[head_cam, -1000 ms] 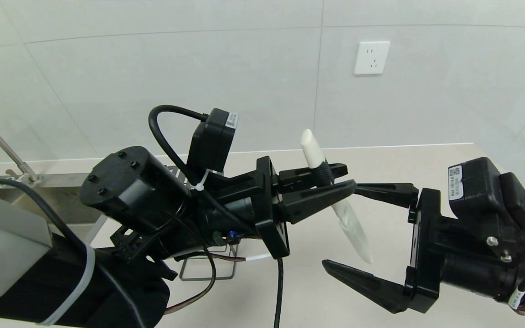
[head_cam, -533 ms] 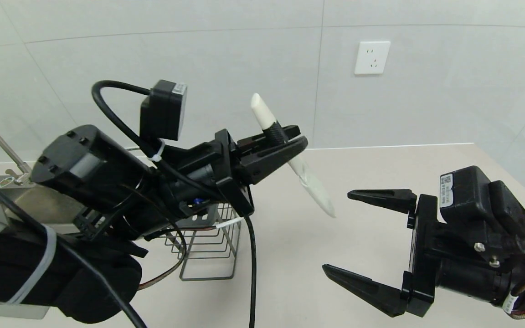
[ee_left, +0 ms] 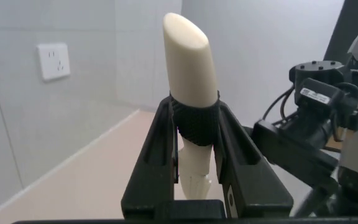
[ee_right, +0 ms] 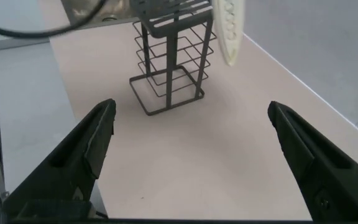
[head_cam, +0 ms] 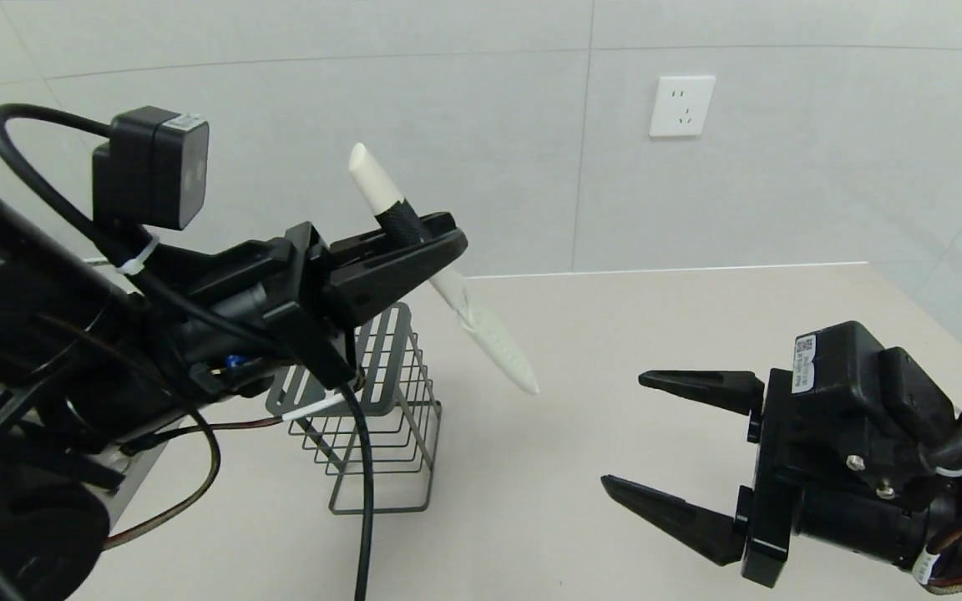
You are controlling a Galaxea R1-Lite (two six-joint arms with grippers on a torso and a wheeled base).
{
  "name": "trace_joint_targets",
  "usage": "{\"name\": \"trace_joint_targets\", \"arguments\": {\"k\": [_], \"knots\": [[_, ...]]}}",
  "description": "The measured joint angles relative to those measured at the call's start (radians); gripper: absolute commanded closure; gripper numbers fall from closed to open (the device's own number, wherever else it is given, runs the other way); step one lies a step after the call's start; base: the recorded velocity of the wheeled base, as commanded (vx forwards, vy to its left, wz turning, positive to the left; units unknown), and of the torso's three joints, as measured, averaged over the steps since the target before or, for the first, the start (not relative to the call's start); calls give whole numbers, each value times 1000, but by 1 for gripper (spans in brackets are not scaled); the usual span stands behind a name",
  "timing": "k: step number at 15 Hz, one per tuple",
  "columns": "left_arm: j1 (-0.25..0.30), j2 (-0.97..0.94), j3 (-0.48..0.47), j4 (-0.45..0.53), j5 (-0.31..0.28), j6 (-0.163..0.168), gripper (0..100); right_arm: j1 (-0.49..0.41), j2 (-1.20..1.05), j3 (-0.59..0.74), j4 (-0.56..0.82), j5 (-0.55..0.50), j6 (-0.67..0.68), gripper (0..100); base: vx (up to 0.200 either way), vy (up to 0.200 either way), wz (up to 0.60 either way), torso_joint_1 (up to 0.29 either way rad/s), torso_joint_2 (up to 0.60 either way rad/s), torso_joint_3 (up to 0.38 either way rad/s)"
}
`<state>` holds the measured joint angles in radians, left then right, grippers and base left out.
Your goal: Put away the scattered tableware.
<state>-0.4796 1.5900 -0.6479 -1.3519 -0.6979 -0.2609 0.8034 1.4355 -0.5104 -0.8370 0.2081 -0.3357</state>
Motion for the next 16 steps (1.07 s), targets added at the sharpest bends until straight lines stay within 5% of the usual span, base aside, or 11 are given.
{"name": "trace_joint_targets", "arguments": {"k": [3,4,8,10,12,16], "knots": [[20,-70,50,89,-1,183,100,-10,-39,75,6,-40,131,100,0,0,0,0,0,0],[26,-85,65,110,-1,213,100,-26,-64,94,10,-71,206,100,0,0,0,0,0,0],[32,-158,93,225,-3,247,100,-320,-169,122,18,-131,363,100,0,0,0,0,0,0],[33,-176,97,231,-4,315,100,-459,-258,162,17,-137,351,100,0,0,0,0,0,0],[38,-184,99,270,-5,364,100,-530,-400,236,21,-127,303,100,0,0,0,0,0,0],[41,-199,83,319,-5,394,100,-651,-777,402,154,-66,213,100,0,0,0,0,0,0]]}}
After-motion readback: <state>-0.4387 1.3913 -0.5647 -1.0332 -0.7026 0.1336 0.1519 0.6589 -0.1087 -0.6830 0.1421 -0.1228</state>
